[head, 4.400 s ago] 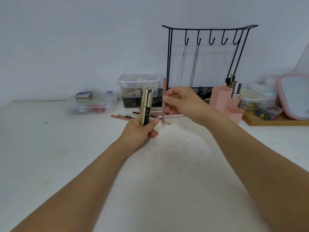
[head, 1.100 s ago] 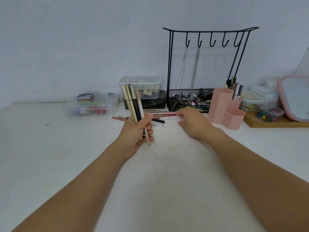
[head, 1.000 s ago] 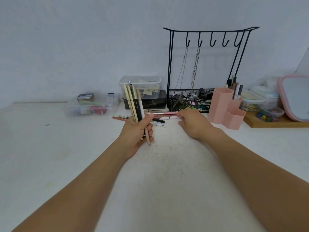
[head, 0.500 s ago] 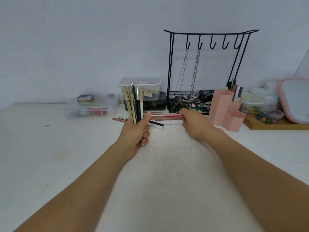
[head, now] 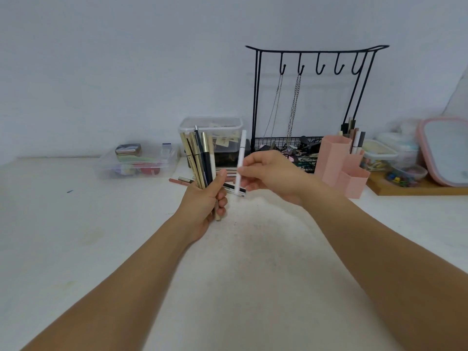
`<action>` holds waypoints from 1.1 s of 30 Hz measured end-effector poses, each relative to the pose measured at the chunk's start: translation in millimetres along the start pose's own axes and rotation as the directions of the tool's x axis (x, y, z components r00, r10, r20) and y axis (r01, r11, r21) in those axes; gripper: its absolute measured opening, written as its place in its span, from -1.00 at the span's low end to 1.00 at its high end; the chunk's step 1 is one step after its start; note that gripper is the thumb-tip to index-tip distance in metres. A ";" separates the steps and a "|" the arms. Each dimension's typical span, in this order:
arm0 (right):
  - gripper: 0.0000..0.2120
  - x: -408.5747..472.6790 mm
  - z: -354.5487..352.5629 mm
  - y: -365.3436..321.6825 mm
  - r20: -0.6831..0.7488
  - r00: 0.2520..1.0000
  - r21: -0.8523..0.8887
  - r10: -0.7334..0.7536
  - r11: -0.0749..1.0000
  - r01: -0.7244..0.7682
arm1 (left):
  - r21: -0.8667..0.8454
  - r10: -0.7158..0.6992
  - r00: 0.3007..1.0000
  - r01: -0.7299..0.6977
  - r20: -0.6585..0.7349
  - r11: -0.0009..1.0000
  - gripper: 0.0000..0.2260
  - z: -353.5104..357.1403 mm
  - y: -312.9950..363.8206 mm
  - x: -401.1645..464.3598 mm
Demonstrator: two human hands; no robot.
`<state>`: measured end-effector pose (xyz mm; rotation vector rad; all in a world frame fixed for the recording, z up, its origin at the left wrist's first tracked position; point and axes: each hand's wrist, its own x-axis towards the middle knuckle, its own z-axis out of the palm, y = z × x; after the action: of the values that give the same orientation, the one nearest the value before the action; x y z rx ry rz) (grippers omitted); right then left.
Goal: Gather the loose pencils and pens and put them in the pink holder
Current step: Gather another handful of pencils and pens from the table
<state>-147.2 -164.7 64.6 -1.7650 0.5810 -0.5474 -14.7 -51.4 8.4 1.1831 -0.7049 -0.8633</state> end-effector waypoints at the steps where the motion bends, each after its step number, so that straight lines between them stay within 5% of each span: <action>1: -0.98 -2.3 6.3 -2.8 0.037 0.999 0.063 -0.006 0.998 0.004 | 0.002 -0.001 1.000 0.001 0.006 1.000 -0.72 0.4 0.6 -1.2; 7: -0.85 -3.1 19.7 8.3 0.034 0.999 0.107 -0.017 0.994 0.013 | 0.041 -0.040 0.999 0.039 0.015 0.998 -0.60 2.3 4.1 -3.3; 14: -0.92 -3.9 31.4 15.4 -0.053 0.980 -0.134 -0.192 0.974 0.183 | 0.025 -0.008 1.000 0.008 0.012 1.000 -0.60 -0.3 1.7 -2.0; 18: -0.76 -1.0 24.3 11.2 0.007 0.994 -0.168 -0.113 0.979 0.113 | -0.014 0.048 0.996 -0.049 -0.079 0.999 -0.74 1.1 0.6 0.0; 21: -0.76 6.5 2.3 12.3 -0.145 0.985 -0.219 -0.089 0.974 0.056 | 0.067 0.108 0.979 -0.098 -0.170 0.993 -0.71 -0.8 0.8 3.1; 26: -0.69 19.1 -41.2 42.3 -0.303 0.930 -0.649 -0.206 0.760 -0.043 | 0.053 0.056 0.971 -0.045 -0.233 0.998 -0.68 -3.4 0.2 5.3; 33: -0.76 18.0 -41.5 69.1 -0.209 0.968 -0.811 -0.141 0.578 -0.091 | 0.061 0.031 0.982 -0.021 -0.184 0.998 -0.78 -1.8 0.0 4.6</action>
<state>-166.9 -223.0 9.5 -2.6158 1.1259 -0.5678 -10.9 -54.6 8.0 1.2854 -0.5961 -0.7045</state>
